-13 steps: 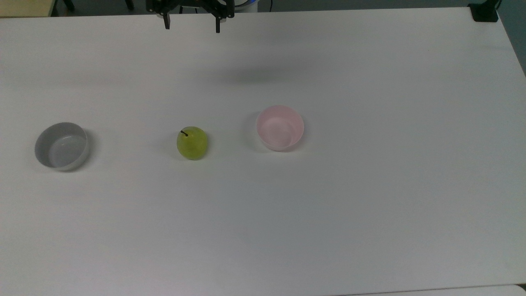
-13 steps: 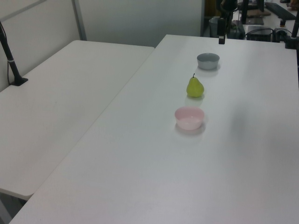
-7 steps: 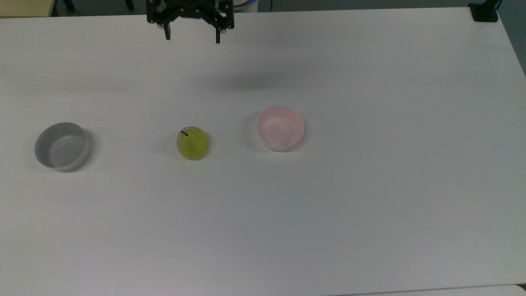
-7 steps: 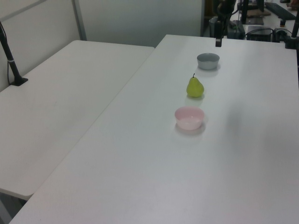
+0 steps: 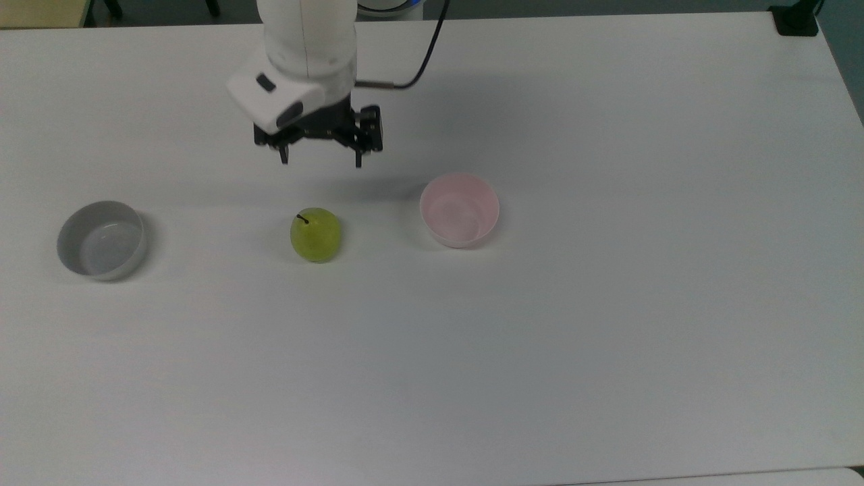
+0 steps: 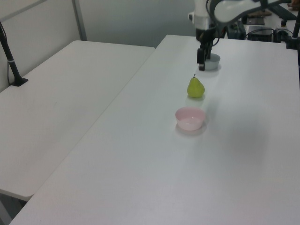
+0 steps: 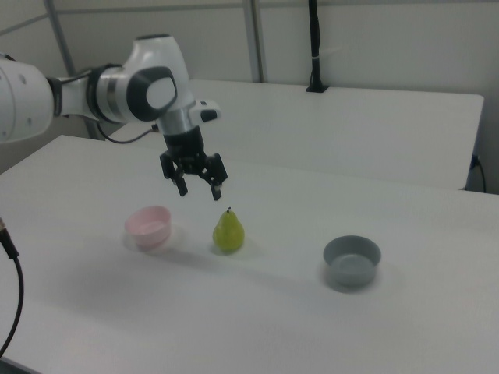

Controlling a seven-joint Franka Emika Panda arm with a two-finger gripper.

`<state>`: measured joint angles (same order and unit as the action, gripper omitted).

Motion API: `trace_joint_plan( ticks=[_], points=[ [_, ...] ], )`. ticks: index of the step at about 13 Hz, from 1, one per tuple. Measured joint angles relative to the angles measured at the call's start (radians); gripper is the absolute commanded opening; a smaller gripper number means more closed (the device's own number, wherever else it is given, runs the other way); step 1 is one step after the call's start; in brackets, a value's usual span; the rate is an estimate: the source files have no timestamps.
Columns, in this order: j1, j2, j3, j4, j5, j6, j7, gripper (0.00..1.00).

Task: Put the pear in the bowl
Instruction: 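Move the open gripper down toward the green pear, then close the gripper around the green pear and grasp it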

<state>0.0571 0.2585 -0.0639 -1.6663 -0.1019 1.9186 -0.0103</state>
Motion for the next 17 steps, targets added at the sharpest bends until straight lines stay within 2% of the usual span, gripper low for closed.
trace_joint_plan(
  ticks=[4, 9, 11, 15, 17],
  points=[
    [-0.003, 0.111, 0.0, -0.001, 0.0, 0.114, 0.0, 1.0],
    [-0.015, 0.177, -0.001, -0.001, -0.001, 0.191, 0.0, 1.0],
    [-0.015, 0.199, -0.001, -0.001, -0.001, 0.219, 0.0, 0.96],
    [-0.015, 0.219, -0.001, -0.001, -0.005, 0.238, 0.0, 0.6],
    [-0.015, 0.22, -0.001, 0.002, -0.009, 0.238, 0.0, 0.53]
  ],
)
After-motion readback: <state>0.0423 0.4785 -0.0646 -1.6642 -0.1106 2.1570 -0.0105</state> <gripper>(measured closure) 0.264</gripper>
